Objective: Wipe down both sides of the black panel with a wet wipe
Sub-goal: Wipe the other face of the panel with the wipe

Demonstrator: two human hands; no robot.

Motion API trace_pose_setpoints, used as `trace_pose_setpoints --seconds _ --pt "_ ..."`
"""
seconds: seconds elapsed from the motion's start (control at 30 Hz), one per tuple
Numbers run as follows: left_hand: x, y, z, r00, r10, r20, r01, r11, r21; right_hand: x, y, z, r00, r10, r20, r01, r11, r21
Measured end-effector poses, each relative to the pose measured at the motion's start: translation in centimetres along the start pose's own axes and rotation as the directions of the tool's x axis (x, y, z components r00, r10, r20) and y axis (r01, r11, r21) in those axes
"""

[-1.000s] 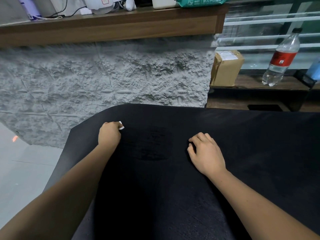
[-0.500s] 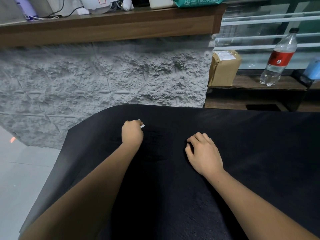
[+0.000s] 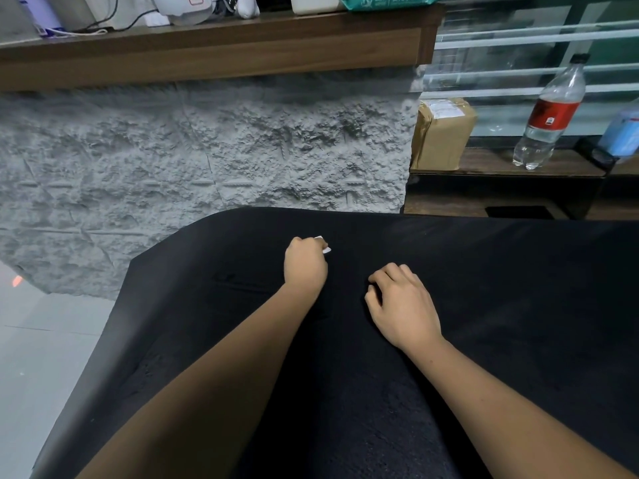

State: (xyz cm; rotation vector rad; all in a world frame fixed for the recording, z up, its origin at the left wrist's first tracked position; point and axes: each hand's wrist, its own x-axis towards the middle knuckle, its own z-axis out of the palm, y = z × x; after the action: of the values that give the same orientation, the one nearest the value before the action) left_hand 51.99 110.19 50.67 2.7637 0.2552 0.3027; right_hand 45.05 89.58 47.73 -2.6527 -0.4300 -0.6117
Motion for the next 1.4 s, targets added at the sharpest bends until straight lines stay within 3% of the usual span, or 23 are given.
trace_pose_setpoints --seconds 0.33,0.47,1.07,1.27,1.4 --pt "0.5 1.1 0.5 0.984 0.153 0.094 -0.153 0.988 -0.007 0.1 0.2 0.0 1.000 -0.001 0.005 0.001 1.000 0.017" --pt "0.9 -1.5 -0.5 0.981 0.191 0.033 -0.191 0.981 0.016 0.1 0.3 -0.1 1.000 0.000 0.009 -0.001 0.999 0.036" --pt "3.5 -14.7 -6.2 0.995 -0.055 -0.085 0.063 0.994 0.094 0.1 0.2 0.0 1.000 0.014 0.017 -0.015 0.999 0.035" --pt "3.9 -13.9 -5.7 0.977 -0.167 -0.130 0.173 0.984 0.035 0.0 0.1 -0.1 1.000 0.017 0.016 -0.017 0.999 0.028" --pt "4.4 -12.0 -4.7 0.976 -0.159 -0.149 0.163 0.986 0.019 0.1 0.0 -0.1 1.000 0.013 0.009 -0.013 1.000 0.022"
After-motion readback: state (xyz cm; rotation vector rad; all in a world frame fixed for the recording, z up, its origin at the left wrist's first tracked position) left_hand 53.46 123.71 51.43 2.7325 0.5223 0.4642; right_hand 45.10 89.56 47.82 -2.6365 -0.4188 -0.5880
